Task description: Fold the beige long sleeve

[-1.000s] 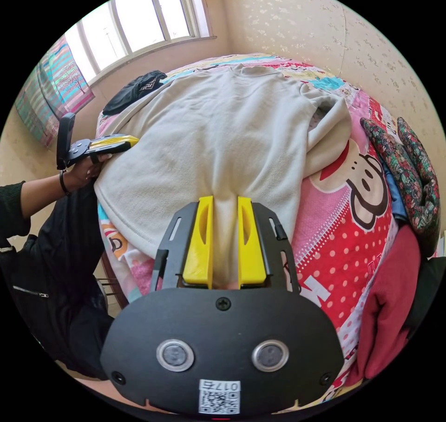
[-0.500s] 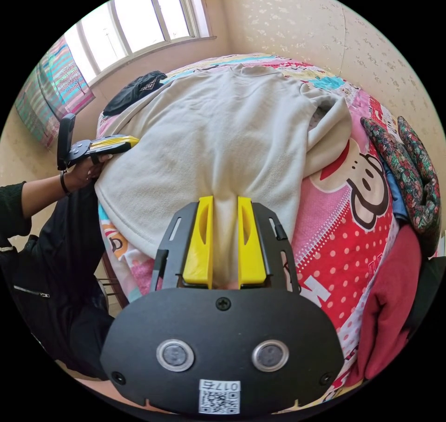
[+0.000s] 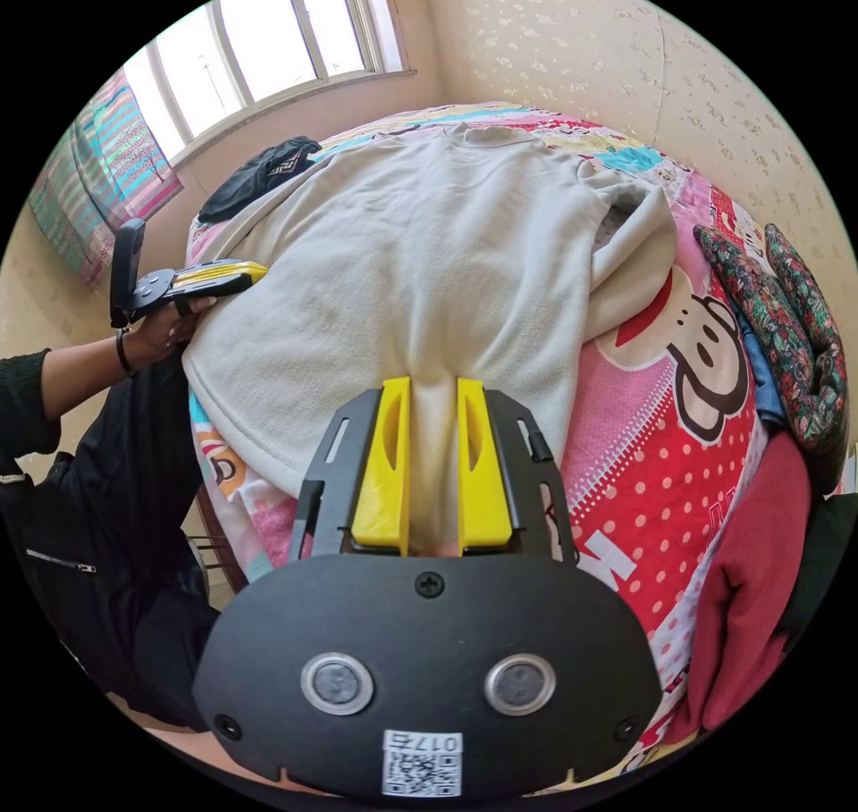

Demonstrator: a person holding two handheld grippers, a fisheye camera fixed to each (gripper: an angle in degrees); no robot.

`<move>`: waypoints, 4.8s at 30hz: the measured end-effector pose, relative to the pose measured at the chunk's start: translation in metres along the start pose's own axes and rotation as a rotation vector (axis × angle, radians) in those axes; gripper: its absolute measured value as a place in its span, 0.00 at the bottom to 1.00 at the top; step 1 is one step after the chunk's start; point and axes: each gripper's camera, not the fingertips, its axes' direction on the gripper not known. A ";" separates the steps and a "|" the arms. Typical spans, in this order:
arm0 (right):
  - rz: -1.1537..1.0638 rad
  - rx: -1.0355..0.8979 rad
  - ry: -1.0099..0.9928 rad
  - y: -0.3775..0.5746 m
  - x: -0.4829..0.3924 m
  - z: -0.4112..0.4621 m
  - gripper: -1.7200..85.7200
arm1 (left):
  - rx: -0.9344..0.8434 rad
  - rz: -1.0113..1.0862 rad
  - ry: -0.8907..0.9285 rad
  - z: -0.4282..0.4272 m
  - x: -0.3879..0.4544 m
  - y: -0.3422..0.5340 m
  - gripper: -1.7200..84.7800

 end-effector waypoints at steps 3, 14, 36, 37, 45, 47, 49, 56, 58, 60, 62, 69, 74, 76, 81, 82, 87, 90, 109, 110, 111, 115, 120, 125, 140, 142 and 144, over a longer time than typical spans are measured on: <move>0.000 0.000 0.000 0.000 0.001 0.000 0.12 | 0.000 0.000 0.000 -0.001 0.001 -0.001 0.01; 0.001 0.000 0.000 -0.001 0.003 -0.001 0.12 | 0.000 -0.001 0.000 -0.004 0.006 -0.004 0.01; 0.001 0.001 0.003 -0.002 0.004 -0.003 0.12 | 0.001 -0.002 -0.001 -0.013 0.015 -0.020 0.01; 0.001 0.001 0.003 -0.002 0.004 -0.003 0.12 | 0.002 -0.001 -0.002 -0.014 0.015 -0.021 0.01; 0.008 0.004 -0.011 -0.001 0.007 -0.003 0.12 | 0.000 -0.004 0.004 -0.018 0.015 -0.030 0.01; 0.026 0.004 -0.025 -0.001 0.011 -0.003 0.12 | -0.006 -0.014 0.024 -0.018 0.012 -0.033 0.01; 0.033 0.006 -0.039 -0.001 0.013 -0.003 0.12 | -0.019 -0.050 0.063 -0.020 0.005 -0.039 0.01; 0.038 0.008 -0.047 0.000 0.014 -0.004 0.11 | 0.012 -0.162 0.423 -0.110 -0.027 -0.031 0.03; 0.042 0.010 -0.057 0.001 0.015 -0.004 0.11 | 0.130 -0.082 0.235 -0.149 -0.024 0.002 0.10; 0.051 0.013 -0.076 0.001 0.018 -0.004 0.11 | 0.067 0.007 0.130 -0.157 -0.014 0.018 0.16; 0.070 0.020 -0.114 0.002 0.023 -0.004 0.11 | 0.010 0.089 0.231 -0.161 -0.005 0.026 0.19; 0.060 0.022 -0.103 0.003 0.015 -0.006 0.11 | -0.153 0.238 -0.063 -0.119 0.038 0.008 0.18; 0.011 0.011 0.024 0.003 -0.010 -0.004 0.11 | -0.226 0.211 -0.084 -0.092 0.048 -0.002 0.19; 0.003 0.011 0.045 0.003 -0.015 -0.004 0.11 | -0.219 0.144 -0.052 -0.093 0.039 -0.003 0.18; 0.008 0.011 0.033 0.004 -0.017 -0.004 0.11 | -0.230 0.026 -0.025 -0.116 0.004 -0.012 0.07; 0.011 0.011 0.027 0.004 -0.017 -0.004 0.11 | -0.235 -0.001 -0.011 -0.120 -0.007 -0.014 0.07; 0.008 0.012 0.033 0.006 -0.023 -0.005 0.11 | -0.088 -0.166 0.186 -0.172 -0.062 -0.028 0.06; 0.004 0.012 0.045 0.007 -0.027 -0.005 0.11 | 0.159 -0.404 0.308 -0.236 -0.125 -0.025 0.06; 0.015 0.011 0.020 0.014 -0.034 -0.008 0.10 | 0.217 -0.014 0.397 -0.224 -0.006 -0.280 0.08; 0.014 0.011 0.021 0.015 -0.035 -0.009 0.10 | 0.177 -0.011 0.417 -0.200 0.011 -0.278 0.08; 0.014 0.011 0.022 0.015 -0.035 -0.009 0.10 | 0.079 -0.004 0.454 -0.148 0.043 -0.269 0.09; 0.011 0.012 0.029 0.017 -0.037 -0.010 0.10 | -0.304 -0.109 0.634 0.012 0.107 -0.201 0.09; 0.013 0.013 0.022 0.020 -0.036 -0.011 0.10 | -0.354 -0.170 0.918 0.029 0.113 -0.143 0.10; 0.036 0.017 -0.039 0.023 -0.025 -0.013 0.11 | -0.158 -0.048 0.505 -0.038 0.071 -0.129 0.11; 0.000 0.036 -0.058 0.016 -0.021 -0.045 0.16 | 0.064 -0.202 0.242 0.005 -0.029 -0.030 0.11; 0.007 0.127 -0.055 0.012 -0.020 -0.063 0.19 | 0.067 -0.169 0.202 0.004 -0.024 -0.026 0.11; 0.022 0.226 -0.070 0.006 -0.015 -0.080 0.20 | 0.066 -0.164 0.192 0.005 -0.023 -0.023 0.11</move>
